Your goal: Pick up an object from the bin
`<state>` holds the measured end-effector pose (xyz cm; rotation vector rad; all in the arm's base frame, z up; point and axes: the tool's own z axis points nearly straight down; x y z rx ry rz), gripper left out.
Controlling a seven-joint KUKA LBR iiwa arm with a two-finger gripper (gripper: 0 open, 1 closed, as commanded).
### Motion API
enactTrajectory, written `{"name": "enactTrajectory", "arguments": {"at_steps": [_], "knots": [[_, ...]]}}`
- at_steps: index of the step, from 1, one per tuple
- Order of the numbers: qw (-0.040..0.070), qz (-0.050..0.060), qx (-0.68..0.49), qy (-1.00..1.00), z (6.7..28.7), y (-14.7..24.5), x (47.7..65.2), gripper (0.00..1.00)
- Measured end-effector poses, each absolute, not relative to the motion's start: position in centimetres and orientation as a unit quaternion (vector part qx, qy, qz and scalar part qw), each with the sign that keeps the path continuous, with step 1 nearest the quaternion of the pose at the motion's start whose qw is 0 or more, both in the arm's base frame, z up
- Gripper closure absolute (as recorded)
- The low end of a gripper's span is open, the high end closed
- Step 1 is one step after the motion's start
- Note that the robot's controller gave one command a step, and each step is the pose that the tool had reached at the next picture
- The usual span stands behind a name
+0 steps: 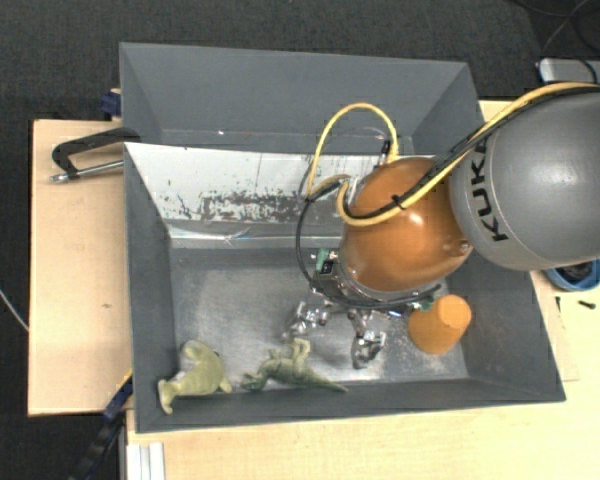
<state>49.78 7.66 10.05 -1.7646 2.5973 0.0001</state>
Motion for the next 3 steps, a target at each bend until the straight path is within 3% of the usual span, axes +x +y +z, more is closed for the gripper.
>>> {"name": "enactTrajectory", "arguments": {"at_steps": [1,2,3], "knots": [[0.003,-0.001,-0.652,0.758,7.1,-2.0,49.6,0.00],[0.003,0.000,-0.763,0.647,7.1,1.1,49.2,0.00],[0.003,-0.002,-0.763,0.647,7.2,1.0,49.3,1.00]]}}
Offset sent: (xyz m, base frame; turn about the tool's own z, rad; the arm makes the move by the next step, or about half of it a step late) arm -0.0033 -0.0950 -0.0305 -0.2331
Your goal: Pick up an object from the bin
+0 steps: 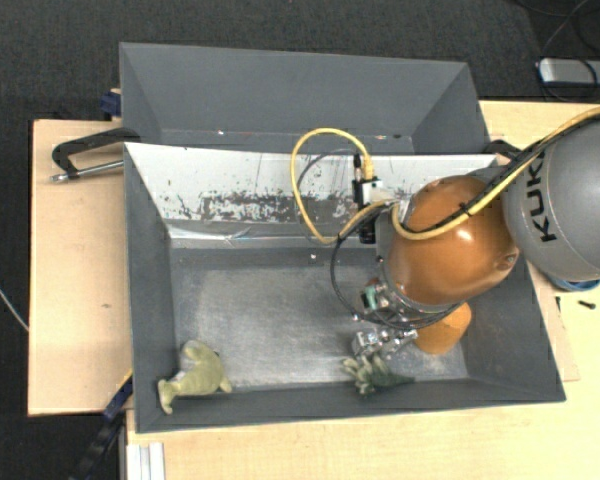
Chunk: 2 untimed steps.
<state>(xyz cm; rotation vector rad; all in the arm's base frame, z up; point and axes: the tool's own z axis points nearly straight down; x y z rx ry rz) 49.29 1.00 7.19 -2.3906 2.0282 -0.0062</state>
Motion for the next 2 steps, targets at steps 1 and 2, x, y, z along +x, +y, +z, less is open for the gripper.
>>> {"name": "enactTrajectory", "arguments": {"at_steps": [1,2], "knots": [[0.003,-0.001,-0.761,0.648,8.8,1.1,49.4,1.00],[0.005,-0.003,-0.760,0.650,18.0,1.3,49.6,1.00]]}}
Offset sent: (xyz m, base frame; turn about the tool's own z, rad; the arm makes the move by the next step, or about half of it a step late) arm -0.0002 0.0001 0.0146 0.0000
